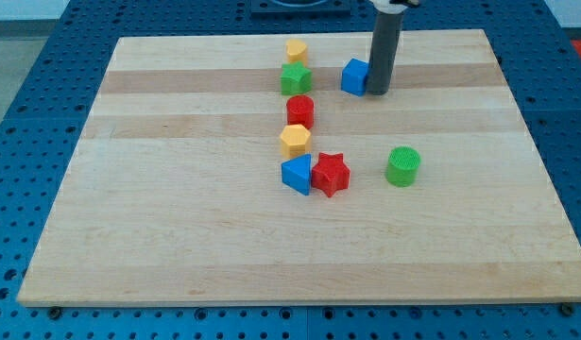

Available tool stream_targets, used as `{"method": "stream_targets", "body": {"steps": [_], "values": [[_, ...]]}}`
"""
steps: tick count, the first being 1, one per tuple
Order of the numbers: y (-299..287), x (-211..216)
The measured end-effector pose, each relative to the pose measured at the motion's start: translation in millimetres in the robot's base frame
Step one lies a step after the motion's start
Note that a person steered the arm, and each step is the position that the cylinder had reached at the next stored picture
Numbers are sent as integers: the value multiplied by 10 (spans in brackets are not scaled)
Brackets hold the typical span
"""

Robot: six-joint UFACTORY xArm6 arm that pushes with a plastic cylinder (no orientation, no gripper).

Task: Move the blue cube to the right of the green star

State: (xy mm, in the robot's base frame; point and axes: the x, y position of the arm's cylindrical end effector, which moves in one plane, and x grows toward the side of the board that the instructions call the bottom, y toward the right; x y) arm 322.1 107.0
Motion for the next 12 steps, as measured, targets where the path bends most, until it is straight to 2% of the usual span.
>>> {"method": "stream_targets", "body": {"steps": [3,4,5,6,7,9,11,12], "values": [[-215,-222],[250,-479],[244,-1066],[-228,-1278],[-877,-1174],[-1700,-1089],[-1744,-1112],[-1375,-1245]]}}
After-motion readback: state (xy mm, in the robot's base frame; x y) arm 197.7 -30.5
